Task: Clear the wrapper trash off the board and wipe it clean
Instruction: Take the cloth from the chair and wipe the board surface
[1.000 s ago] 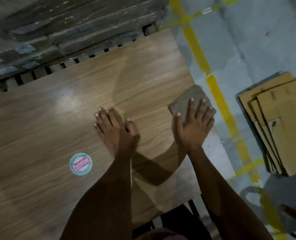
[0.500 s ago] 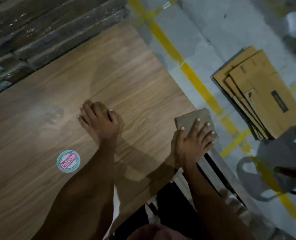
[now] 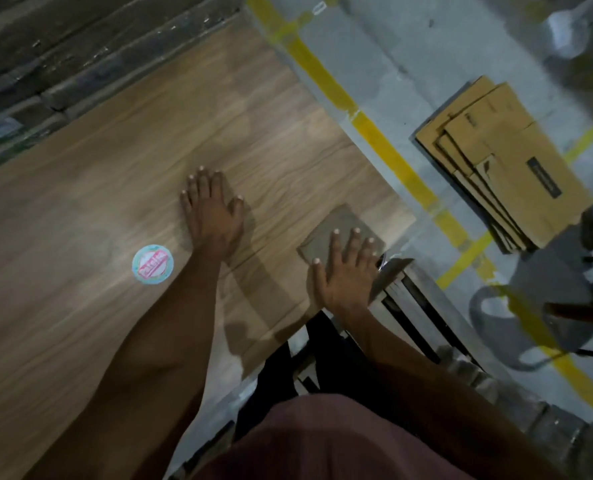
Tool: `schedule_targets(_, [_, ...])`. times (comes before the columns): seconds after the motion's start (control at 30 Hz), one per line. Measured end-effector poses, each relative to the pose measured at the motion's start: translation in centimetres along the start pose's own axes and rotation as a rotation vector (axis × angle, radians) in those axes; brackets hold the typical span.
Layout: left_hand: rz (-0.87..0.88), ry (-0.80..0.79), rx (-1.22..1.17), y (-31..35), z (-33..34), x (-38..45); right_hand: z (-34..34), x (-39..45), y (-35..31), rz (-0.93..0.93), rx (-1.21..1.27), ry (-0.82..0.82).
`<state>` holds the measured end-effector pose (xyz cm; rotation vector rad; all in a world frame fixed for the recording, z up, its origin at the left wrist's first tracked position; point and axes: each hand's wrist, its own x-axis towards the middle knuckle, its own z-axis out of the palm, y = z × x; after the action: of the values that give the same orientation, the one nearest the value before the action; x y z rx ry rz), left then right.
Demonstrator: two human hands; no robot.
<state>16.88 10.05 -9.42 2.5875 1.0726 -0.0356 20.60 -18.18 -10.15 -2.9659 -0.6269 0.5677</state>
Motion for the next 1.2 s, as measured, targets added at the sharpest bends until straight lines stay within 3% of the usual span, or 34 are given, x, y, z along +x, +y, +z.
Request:
schedule_targets(0.2, [0.008, 0.061, -0.184, -2.1, -0.3, -10.1, 2.2, -7.1, -4.9, -0.675, -0.125, -0.235])
schedule_targets(0.3, [-0.048, 0.096, -0.258, -3.9, 0.7, -16.8, 3.4, -8.9, -5.8, -0.841, -0.204, -0.257])
schedule_targets(0.4, [-0.065, 0.161, -0.302, -4.9, 1.1, -22.6, 2.7, -8.1, -5.4, -0.896, -0.230, -0.257])
schedule_targets(0.47, [-0.021, 0.180, -0.285, -5.5, 1.0, -25.0, 1.4, -6.9, -4.8, -0.838, -0.238, -0.240])
schedule_targets(0.53, [-0.009, 0.158, -0.250, -6.6, 0.8, -26.0, 0.2, -5.4, -4.2, -0.639, -0.248, -0.243])
schedule_targets(0.63, [-0.127, 0.123, -0.240, -8.5, 0.5, -26.7, -1.7, -2.7, -1.9, -0.332, -0.196, -0.217])
schedule_targets(0.73, [-0.237, 0.131, -0.316, -9.0, 0.2, -27.5, -3.3, -0.5, -0.7, -0.169, -0.130, -0.284])
schedule_targets(0.87, [-0.338, 0.143, -0.369, -7.0, -0.3, -27.7, -3.5, 0.0, -4.2, 0.156, 0.066, -0.350])
schedule_targets(1.03, [-0.539, 0.186, -0.881, -2.5, -2.6, -26.9, -7.3, -4.4, -10.6, -0.155, 0.557, -0.678])
schedule_targets(1.13, [-0.599, 0.212, -1.286, -0.6, -5.1, -26.4, -9.2, -6.5, -12.6, -0.104, 0.928, -0.826])
schedule_targets(1.2, [-0.676, 0.138, -1.475, -0.2, -7.0, -26.3, -10.5, -6.8, -12.7, -0.083, 1.013, -0.879])
